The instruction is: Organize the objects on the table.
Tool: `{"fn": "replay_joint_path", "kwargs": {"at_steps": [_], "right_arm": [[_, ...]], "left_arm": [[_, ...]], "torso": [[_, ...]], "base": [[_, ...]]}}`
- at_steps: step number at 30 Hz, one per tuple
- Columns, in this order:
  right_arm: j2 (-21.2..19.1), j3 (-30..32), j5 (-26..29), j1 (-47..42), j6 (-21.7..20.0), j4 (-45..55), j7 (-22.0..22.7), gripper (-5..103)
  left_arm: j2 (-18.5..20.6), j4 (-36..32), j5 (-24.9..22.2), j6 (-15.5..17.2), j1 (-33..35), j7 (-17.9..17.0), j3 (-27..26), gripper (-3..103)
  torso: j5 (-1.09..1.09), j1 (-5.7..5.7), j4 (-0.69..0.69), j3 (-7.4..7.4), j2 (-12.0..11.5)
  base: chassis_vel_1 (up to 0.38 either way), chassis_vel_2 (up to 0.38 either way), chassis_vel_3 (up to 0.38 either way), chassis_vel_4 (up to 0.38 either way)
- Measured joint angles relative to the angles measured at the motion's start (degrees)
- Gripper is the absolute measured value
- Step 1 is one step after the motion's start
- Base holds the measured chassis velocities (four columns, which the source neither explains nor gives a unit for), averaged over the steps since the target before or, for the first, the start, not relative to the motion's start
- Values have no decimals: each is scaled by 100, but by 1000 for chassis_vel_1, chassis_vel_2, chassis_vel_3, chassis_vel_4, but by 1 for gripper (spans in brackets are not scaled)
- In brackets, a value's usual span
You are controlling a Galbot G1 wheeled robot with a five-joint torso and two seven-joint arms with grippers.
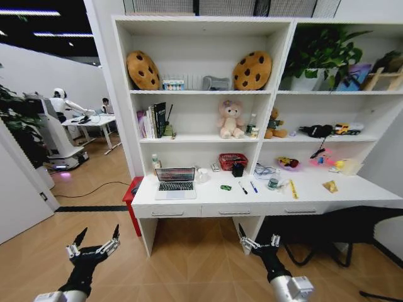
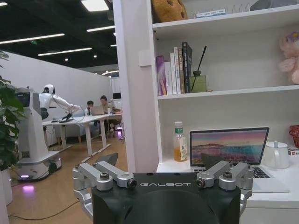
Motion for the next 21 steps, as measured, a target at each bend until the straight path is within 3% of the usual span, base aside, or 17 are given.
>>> {"fn": "replay_joint_path", "kwargs": {"at_steps": [21], "right_arm": [[102, 42, 70, -22, 7, -41, -214, 100]], "left_arm": [[-86, -1, 147, -37, 27, 76, -2, 99]], "torso": [[0, 0, 0, 0, 0]], "base": [[0, 0, 0, 0]]}}
